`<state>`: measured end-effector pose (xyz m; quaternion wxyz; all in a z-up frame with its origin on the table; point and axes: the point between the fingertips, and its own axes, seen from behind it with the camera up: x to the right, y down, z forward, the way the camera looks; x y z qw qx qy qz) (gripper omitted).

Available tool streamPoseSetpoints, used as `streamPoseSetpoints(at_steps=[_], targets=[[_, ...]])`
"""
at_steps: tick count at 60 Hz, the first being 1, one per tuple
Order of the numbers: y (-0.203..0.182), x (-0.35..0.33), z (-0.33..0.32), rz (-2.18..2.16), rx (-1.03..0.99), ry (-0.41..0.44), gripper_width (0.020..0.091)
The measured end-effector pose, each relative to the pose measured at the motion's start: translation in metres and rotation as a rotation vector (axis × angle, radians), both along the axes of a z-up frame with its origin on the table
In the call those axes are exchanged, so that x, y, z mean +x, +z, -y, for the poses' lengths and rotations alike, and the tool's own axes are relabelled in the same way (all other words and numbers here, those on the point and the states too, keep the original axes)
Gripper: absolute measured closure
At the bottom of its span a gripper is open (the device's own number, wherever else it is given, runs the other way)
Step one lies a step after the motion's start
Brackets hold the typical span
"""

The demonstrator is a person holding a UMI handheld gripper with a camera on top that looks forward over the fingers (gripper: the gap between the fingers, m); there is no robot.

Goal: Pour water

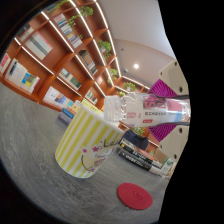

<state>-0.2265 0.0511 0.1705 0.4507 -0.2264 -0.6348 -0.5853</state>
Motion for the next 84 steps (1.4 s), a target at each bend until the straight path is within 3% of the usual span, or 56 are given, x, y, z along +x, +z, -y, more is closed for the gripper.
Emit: streamPoseSetpoints(at_steps=[9,16,26,31,36,42,50,52,63,73,79,84], targets=[[0.007,0.023,0.002,-0.289,-0.116,-0.015,0.0778],[-0.008,0.050,0.004,-0.727,-0.351,-0.091,0.0777],[-0.038,0.055,0.018,-1.362,-0.814,-0.104,0.0762],[-0.051,0.037,0.037,-1.609,-0.984,-0.092,0.0761],[-0.051,0.046,0.034,-1.760,-1.096,-0.015,0.0761],[-0.058,0.044,0.029,-1.861,-1.107,0.022,0.0761],[-0.087,0.045,0.029,-1.911,-1.120,-0.031,0.0748],[-0.082,0.045,0.029,-1.912,-1.096,0.006,0.0755],[-0.084,0.045,0.032,-1.862,-1.026,0.001,0.0753],[-0.090,0.049,0.034,-1.878,-0.999,-0.053,0.0576],[-0.098,0.062,0.045,-1.918,-0.987,-0.154,0.0301],[-0.092,0.075,0.063,-1.964,-0.940,-0.160,0.0281]])
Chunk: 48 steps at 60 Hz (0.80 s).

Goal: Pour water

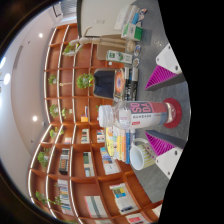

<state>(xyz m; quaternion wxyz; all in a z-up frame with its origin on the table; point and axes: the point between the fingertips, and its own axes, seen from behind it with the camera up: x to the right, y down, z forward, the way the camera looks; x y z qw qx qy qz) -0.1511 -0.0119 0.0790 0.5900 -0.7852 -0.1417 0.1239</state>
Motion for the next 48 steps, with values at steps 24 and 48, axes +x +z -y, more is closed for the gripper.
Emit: streamPoseSetpoints(at_steps=[24,48], targets=[[0.032,0.121,0.078,0.019,0.022,-0.358,0.0268],[0.054,0.169,0.099,-0.002,0.067,-0.423,0.0269]])
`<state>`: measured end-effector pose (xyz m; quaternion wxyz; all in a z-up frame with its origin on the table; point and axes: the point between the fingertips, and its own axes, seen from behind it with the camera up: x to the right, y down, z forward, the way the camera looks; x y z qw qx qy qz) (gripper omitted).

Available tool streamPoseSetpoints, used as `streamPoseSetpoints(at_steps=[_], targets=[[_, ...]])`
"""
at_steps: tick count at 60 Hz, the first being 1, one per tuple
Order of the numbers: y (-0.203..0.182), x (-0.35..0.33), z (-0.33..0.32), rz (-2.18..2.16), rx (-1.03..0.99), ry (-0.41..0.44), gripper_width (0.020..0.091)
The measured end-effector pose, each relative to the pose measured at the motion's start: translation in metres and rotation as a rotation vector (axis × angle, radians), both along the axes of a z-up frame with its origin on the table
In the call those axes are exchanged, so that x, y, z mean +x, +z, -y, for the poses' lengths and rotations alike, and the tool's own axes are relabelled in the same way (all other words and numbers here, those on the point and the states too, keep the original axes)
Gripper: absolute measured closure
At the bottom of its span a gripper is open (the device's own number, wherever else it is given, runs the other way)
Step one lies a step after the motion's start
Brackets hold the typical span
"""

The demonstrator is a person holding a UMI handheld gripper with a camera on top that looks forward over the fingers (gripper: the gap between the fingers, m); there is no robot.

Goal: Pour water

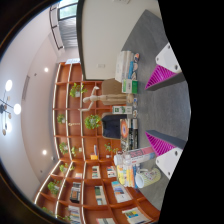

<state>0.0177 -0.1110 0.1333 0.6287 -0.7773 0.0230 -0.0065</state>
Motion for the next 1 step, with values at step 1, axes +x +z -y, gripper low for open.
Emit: streamPoseSetpoints(at_steps=[1], targets=[[0.0009,-0.0003,0.0002,-0.003,0.001,0.001,0.0267]])
